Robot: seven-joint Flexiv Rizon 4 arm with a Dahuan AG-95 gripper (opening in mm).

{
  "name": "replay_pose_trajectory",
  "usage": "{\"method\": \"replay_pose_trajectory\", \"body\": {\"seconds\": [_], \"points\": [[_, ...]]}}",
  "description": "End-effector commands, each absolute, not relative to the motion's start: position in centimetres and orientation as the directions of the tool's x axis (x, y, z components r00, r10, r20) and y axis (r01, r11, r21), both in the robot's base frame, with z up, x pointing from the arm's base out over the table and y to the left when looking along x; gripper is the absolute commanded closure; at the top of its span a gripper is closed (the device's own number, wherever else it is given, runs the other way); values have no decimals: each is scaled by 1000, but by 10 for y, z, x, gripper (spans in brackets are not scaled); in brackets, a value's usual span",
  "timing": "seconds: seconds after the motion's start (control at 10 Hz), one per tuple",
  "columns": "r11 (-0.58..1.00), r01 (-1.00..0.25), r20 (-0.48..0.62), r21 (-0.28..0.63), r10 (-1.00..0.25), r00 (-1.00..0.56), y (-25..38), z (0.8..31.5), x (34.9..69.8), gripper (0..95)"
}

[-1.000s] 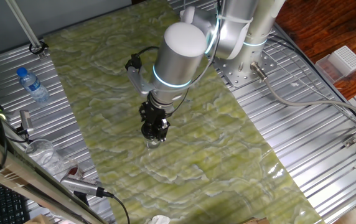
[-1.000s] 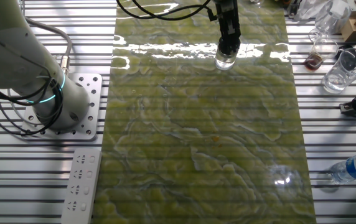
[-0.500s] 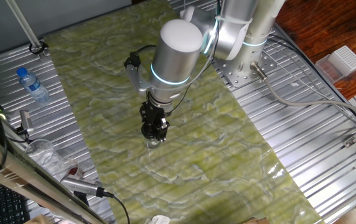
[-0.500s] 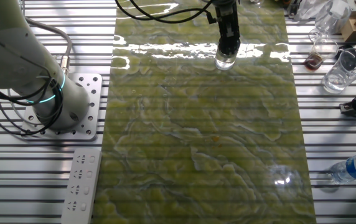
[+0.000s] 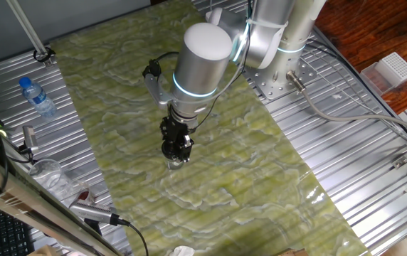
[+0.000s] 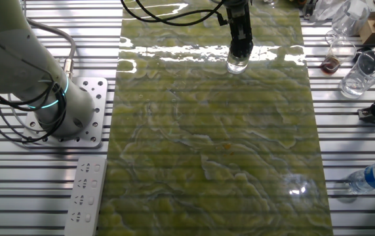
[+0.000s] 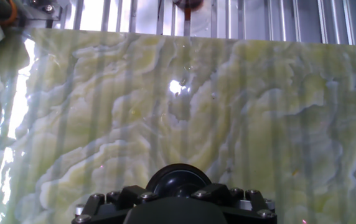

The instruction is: Screw the lid onto the jar

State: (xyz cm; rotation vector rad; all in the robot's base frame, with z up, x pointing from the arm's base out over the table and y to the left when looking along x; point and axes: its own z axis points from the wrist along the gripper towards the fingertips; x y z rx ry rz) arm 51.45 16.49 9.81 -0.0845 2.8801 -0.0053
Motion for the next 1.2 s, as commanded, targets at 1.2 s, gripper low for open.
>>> {"method": "replay_pose_trajectory", "body": {"seconds": [1.2], "points": [[994, -88, -245, -59, -100, -965, 164, 100, 515, 380]]}}
